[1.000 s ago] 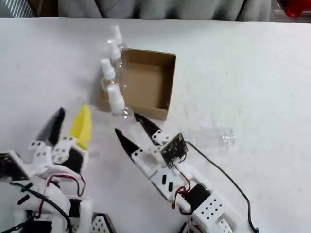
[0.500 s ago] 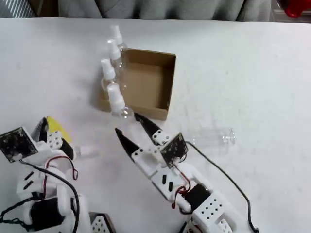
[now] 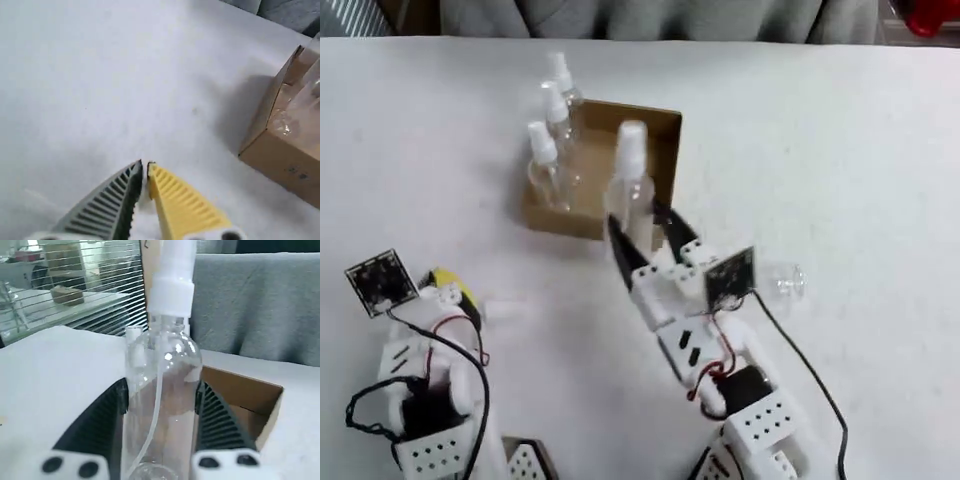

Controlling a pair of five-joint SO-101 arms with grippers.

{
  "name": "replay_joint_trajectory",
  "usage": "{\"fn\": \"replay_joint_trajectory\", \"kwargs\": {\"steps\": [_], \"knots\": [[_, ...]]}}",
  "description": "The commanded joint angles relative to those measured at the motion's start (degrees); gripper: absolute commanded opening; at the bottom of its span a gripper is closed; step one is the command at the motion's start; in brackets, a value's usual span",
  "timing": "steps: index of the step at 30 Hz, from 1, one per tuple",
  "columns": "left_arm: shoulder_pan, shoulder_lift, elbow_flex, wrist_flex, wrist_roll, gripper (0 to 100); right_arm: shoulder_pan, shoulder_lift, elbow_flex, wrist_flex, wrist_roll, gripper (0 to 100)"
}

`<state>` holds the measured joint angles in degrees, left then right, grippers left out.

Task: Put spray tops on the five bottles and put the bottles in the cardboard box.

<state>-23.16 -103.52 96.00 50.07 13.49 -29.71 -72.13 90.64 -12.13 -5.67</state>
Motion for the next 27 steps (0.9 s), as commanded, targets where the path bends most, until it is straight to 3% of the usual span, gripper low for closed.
{"fn": "replay_joint_trajectory", "kwargs": {"steps": [1, 8, 13, 18, 27], "knots": [[-0.57, -1.54, 0.97, -3.87, -0.62, 2, 2.42, -0.13, -4.22, -1.45, -2.81, 1.5], [0.92, -1.54, -0.35, -2.37, 0.00, 2, 0.48, 1.89, -5.89, -6.11, -6.15, 1.5], [5.41, -1.54, -5.63, 5.01, 2.73, 2, -2.07, 15.52, -18.29, -7.87, -5.89, 1.5], [9.27, -1.54, -6.95, 5.63, 2.73, 2, -2.33, 28.35, -31.03, -7.87, -6.07, 1.5], [28.70, -1.54, -12.31, 5.10, 2.29, 2, -4.00, 33.54, -37.36, -7.96, -6.15, 1.5]]}}
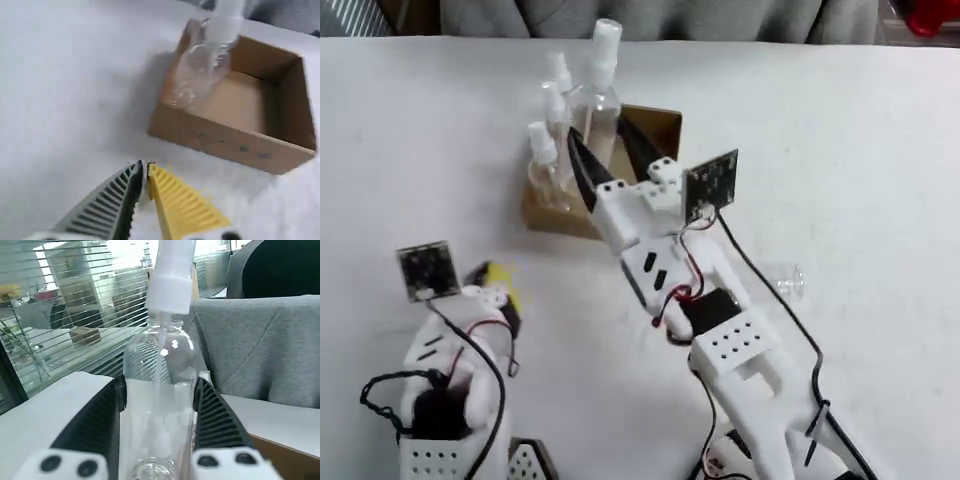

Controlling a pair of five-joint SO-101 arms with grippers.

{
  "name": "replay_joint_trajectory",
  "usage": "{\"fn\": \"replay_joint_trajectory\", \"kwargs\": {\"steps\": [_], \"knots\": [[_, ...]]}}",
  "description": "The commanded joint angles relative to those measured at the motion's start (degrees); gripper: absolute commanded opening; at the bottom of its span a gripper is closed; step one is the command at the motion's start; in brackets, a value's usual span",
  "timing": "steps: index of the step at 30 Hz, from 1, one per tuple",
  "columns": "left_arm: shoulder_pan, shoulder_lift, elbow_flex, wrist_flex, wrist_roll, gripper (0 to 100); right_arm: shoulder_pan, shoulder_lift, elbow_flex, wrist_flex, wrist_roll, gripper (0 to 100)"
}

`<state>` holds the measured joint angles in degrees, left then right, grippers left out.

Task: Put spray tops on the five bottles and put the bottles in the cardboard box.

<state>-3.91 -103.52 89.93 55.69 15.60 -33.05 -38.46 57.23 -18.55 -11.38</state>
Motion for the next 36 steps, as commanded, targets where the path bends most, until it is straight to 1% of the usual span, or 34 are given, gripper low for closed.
{"fn": "replay_joint_trajectory", "kwargs": {"steps": [1, 8, 11, 13, 16, 21, 23, 25, 29, 32, 36], "knots": [[12.18, -1.54, -7.12, -0.53, 0.18, 2, -0.57, -0.13, -3.96, -1.54, -0.44, 1.5], [29.49, -1.54, -8.26, 0.00, 0.18, 2, -0.48, -0.13, -3.34, -1.45, -0.53, 1.5], [34.77, -1.54, -8.18, 0.00, 0.18, 2, -0.84, -0.40, -2.11, -1.45, -0.62, 1.5], [36.70, -1.54, -7.74, 0.00, 0.09, 2, -0.92, -1.27, -0.53, -1.45, -2.20, 1.5], [36.97, -1.54, -6.77, -0.70, 0.09, 2, -1.36, -3.47, 2.99, -1.45, -5.80, 1.5], [36.88, -1.54, -6.51, -1.41, 0.09, 2, -4.62, -10.42, 11.52, -1.27, -5.71, 1.5], [35.56, -1.54, -6.42, -1.49, 0.26, 2, -5.32, -14.64, 14.77, -1.10, -5.71, 1.5], [33.01, -1.54, -6.24, -3.43, 0.35, 2, -5.85, -19.21, 17.23, 0.13, -5.54, 1.5], [27.56, -1.54, -3.60, -8.53, 0.53, 2, -7.60, -28.09, 19.08, 11.74, -2.90, 1.5], [26.77, -1.54, -0.97, -10.55, 0.35, 2, -7.69, -34.95, 19.16, 19.82, -2.81, 1.5], [26.59, -1.54, -0.62, -10.73, 0.44, 2, -7.52, -40.84, 19.25, 25.54, -2.55, 1.5]]}}
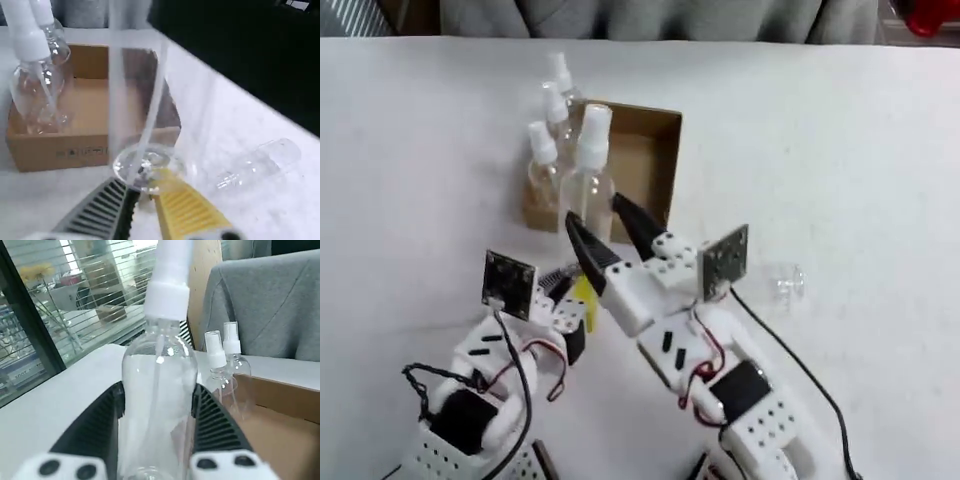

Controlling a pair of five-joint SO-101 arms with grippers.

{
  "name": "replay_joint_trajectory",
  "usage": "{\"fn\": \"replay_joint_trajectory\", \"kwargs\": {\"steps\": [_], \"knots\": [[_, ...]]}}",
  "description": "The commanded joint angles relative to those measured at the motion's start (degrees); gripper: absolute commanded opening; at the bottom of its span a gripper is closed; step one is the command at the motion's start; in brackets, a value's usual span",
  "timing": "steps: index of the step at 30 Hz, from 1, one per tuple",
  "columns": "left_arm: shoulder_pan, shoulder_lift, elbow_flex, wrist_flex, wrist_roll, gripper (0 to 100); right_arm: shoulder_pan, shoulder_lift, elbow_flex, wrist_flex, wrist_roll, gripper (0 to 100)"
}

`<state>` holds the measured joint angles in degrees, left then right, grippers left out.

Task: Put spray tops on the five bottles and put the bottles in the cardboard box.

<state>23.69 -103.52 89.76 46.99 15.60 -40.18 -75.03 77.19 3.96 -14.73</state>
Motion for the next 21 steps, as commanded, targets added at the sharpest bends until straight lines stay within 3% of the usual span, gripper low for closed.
{"fn": "replay_joint_trajectory", "kwargs": {"steps": [1, 7, 14, 21], "knots": [[-1.01, -1.54, -0.44, -2.02, 0.44, 2, -0.40, -4.97, -0.70, 4.35, 0.88, 1.5], [-1.01, -1.54, -0.44, -1.41, 0.26, 2, -0.13, -6.64, -0.70, 6.37, 0.44, 1.5], [1.80, -1.54, -1.76, 0.35, 0.09, 2, -1.19, -4.79, 3.96, -8.66, 0.79, 1.5], [6.64, -1.54, -2.02, 4.04, -4.22, 2, -1.80, 12.88, 1.49, -22.11, 0.44, 1.5]]}}
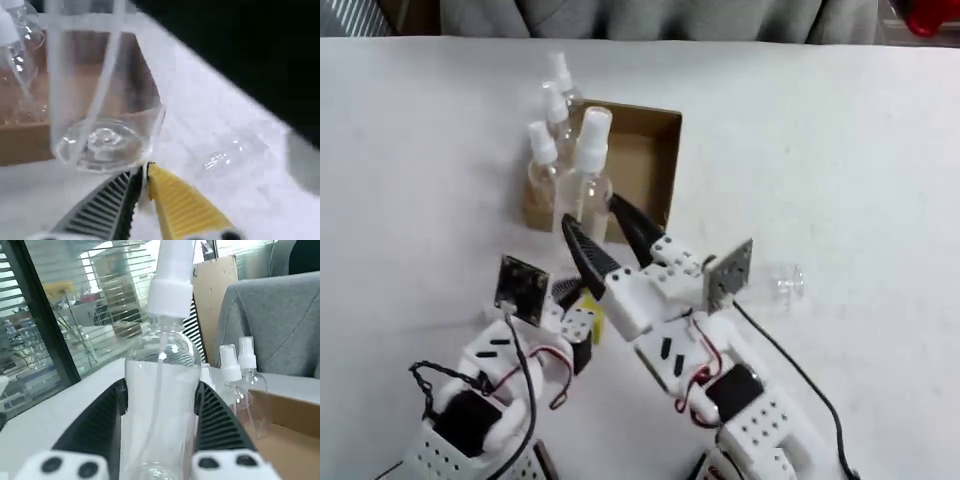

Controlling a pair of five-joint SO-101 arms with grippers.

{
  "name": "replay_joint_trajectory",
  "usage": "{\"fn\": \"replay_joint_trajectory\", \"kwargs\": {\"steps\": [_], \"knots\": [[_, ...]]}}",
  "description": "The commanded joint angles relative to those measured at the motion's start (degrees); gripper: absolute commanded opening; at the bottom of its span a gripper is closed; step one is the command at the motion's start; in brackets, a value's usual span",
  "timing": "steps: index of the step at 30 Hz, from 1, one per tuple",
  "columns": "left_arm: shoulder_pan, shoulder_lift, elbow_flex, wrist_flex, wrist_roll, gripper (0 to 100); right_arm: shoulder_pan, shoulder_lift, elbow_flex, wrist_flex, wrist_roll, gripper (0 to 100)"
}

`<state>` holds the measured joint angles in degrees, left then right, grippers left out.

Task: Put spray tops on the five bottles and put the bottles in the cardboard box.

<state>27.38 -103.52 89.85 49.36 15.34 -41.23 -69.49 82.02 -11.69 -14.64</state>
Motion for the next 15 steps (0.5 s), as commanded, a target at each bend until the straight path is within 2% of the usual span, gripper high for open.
{"fn": "replay_joint_trajectory", "kwargs": {"steps": [1, 6, 15], "knots": [[3.03, -1.54, -2.11, 1.93, -4.84, 2, -0.92, 10.51, -4.31, -8.40, 0.35, 1.5], [2.86, -1.54, -1.58, 2.20, -5.71, 2, -3.91, 22.02, -7.21, -14.46, 0.35, 1.5], [2.77, -1.54, 2.02, -0.88, -5.80, 2, -4.09, 23.60, -6.77, -15.60, 0.35, 1.5]]}}
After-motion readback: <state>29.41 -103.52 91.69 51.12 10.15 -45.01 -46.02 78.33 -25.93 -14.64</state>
